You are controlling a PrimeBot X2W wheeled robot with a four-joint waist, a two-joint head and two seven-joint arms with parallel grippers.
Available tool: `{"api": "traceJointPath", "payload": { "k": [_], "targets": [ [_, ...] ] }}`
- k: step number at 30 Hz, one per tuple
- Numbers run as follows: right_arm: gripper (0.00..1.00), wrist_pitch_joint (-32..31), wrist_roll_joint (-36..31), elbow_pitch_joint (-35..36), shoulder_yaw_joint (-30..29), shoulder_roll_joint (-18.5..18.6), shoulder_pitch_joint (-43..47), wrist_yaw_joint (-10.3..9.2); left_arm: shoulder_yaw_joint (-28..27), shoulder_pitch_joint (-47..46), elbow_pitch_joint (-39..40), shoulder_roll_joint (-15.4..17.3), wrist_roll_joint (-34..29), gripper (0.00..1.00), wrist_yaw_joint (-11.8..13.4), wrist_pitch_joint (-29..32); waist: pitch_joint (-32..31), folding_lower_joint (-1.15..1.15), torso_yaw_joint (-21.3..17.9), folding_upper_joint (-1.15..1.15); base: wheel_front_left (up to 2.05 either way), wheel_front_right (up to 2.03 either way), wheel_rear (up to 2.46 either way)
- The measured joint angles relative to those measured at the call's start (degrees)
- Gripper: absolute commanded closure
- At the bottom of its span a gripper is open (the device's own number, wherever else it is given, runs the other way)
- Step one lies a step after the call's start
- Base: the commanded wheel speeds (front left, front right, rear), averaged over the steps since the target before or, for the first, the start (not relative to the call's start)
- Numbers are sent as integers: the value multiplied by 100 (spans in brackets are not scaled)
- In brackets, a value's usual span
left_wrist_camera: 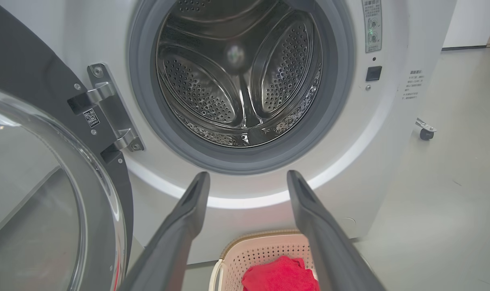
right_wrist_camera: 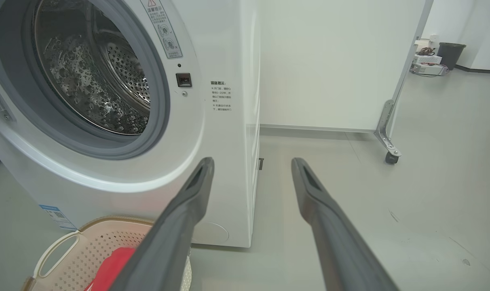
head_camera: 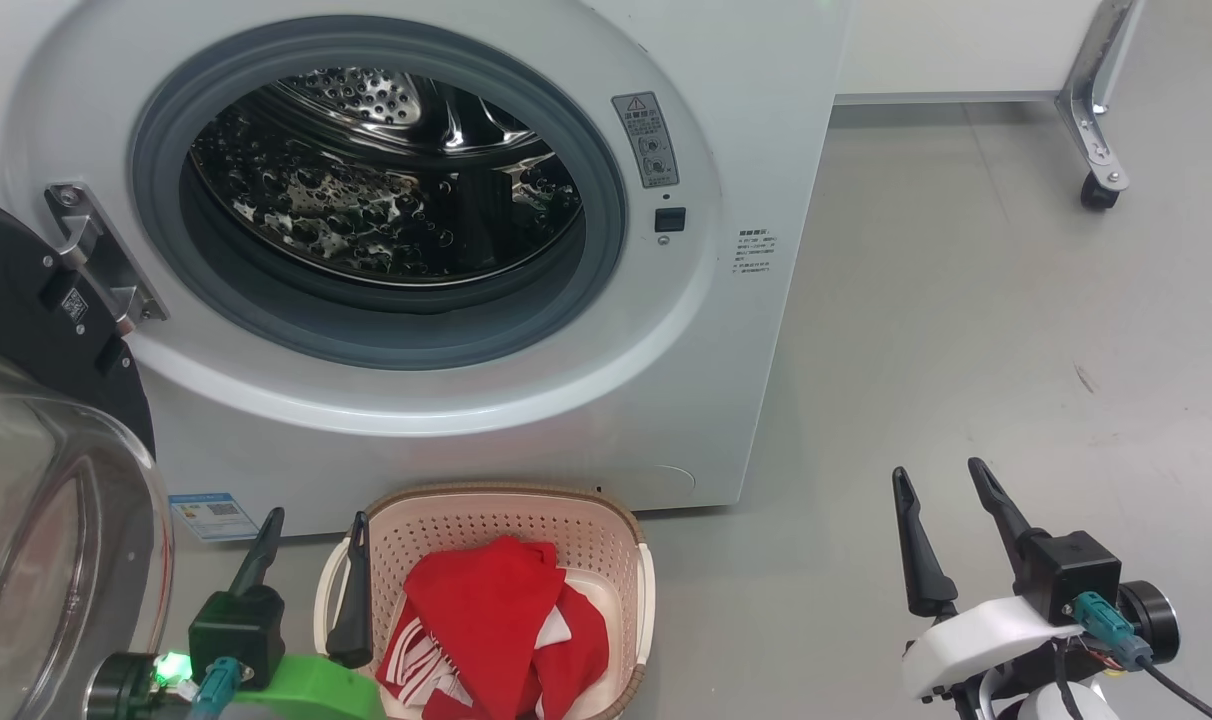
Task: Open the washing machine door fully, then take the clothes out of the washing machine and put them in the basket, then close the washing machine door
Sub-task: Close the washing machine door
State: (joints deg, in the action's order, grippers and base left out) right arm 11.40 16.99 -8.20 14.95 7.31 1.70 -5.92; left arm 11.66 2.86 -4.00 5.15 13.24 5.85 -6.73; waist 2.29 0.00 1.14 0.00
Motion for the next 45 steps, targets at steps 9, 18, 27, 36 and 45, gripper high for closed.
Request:
{"api": "traceJointPath", "payload": {
  "k": [9, 18, 27, 36, 45],
  "targets": [
    [0, -2, -1, 49, -7, 0, 2, -30, 3, 66, 187, 14, -68, 0, 10, 120, 1, 0, -1, 0, -21, 22, 0],
    [0, -49, -1, 82, -14, -2, 4, -32, -3, 106, 352, 31, -75, 0, 40, 246, 1, 0, -12, 0, -59, 59, 0],
    [0, -51, -1, 126, -21, -8, 19, -38, -4, 153, 525, 34, -119, 0, 41, 323, 31, 0, -23, 0, -96, 96, 0],
    [0, -52, -1, 162, -40, -10, 20, -66, 1, 191, 689, 35, -125, 0, 41, 412, 116, 0, -16, 0, -127, 127, 0],
    [0, -52, -1, 171, -56, -13, 20, -71, -29, 191, 814, 36, -134, 0, 42, 405, 151, 0, -6, 0, -101, 101, 0]
  ]
}}
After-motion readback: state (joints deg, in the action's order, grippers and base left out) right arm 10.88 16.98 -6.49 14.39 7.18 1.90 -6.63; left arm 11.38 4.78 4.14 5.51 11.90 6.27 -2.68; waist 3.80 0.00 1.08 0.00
